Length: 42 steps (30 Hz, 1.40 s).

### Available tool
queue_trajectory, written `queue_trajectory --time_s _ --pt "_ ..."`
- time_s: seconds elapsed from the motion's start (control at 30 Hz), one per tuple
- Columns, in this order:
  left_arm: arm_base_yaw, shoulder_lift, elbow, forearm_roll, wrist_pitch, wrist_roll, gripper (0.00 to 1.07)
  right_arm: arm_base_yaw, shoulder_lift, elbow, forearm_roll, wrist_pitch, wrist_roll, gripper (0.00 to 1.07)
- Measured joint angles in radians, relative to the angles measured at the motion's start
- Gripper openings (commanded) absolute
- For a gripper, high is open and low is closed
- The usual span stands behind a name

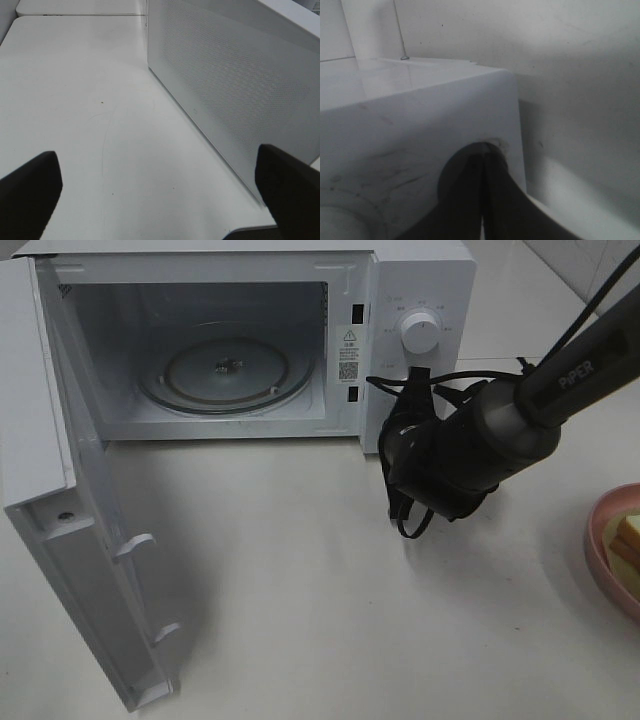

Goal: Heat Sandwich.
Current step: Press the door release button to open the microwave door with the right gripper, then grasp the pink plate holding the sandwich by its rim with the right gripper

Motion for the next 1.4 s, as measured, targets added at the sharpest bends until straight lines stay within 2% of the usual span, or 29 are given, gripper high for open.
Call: queue_trajectory --time_s 0.3,0.4,0.53,0.83,0.97,1.17,1.3,1.4 --pt "0.000 0.000 0.000 0.000 0.000 0.000 0.98 -0.005 -0.094 0.107 -0.120 0.056 -0.071 0.00" --pt "0.000 0.000 0.000 0.000 0.000 0.000 0.98 -0.004 -0.123 0.136 -0.128 0.064 -0.094 0.00" --pt "0.000 0.000 0.000 0.000 0.000 0.000 0.98 -0.002 -0.193 0.231 -0.139 0.104 -0.163 0.00" --pt "0.000 0.000 0.000 0.000 0.000 0.000 0.98 -0.004 -0.330 0.320 -0.157 0.199 -0.339 0.00" --pt "0.000 0.000 0.000 0.000 0.000 0.000 0.98 -0.020 -0.460 0.336 -0.199 0.368 -0.583 0.00" --pt "0.000 0.000 0.000 0.000 0.000 0.000 0.98 -0.058 -0.532 0.336 -0.256 0.538 -0.738 0.00" --pt "0.000 0.000 0.000 0.000 0.000 0.000 0.98 -0.096 -0.573 0.336 -0.340 0.689 -0.812 0.00" --pt "0.000 0.000 0.000 0.000 0.000 0.000 0.98 -0.127 -0.588 0.328 -0.462 0.867 -0.851 0.00"
